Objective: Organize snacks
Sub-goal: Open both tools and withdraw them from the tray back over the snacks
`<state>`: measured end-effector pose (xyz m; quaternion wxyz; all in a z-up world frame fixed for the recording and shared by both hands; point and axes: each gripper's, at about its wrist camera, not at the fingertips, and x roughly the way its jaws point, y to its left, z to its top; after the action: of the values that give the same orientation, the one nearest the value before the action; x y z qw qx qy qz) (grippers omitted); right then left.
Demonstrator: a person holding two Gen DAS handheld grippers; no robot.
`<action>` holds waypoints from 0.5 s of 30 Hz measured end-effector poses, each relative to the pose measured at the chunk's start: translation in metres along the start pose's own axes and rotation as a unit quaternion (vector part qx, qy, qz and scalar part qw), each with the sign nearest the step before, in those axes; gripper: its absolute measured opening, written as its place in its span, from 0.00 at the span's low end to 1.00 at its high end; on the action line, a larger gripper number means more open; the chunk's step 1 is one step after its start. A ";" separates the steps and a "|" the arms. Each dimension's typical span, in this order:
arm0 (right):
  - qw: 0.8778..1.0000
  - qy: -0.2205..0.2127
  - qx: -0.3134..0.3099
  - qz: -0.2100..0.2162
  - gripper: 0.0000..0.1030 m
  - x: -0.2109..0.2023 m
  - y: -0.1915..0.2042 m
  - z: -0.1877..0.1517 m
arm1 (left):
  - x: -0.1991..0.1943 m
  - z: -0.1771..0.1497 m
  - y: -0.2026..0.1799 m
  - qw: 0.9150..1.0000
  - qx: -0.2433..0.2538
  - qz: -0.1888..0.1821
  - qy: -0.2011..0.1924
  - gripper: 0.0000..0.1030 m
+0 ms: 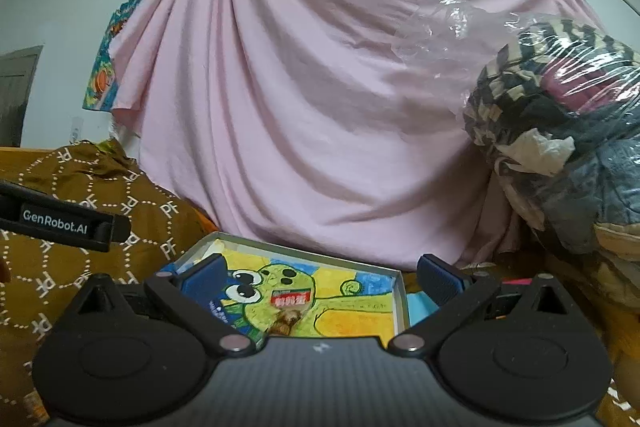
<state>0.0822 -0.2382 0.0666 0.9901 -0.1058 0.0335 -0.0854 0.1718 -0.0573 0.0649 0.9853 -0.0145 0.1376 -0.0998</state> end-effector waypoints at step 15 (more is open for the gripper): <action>0.999 0.026 0.012 0.025 1.00 -0.070 0.006 -0.012 | -0.074 -0.046 0.034 0.997 -0.014 0.020 0.072 0.99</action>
<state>0.0134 -0.2227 0.0571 0.9919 -0.0911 0.0608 -0.0638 0.0960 -0.0092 0.0381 0.9743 -0.0182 0.2103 -0.0786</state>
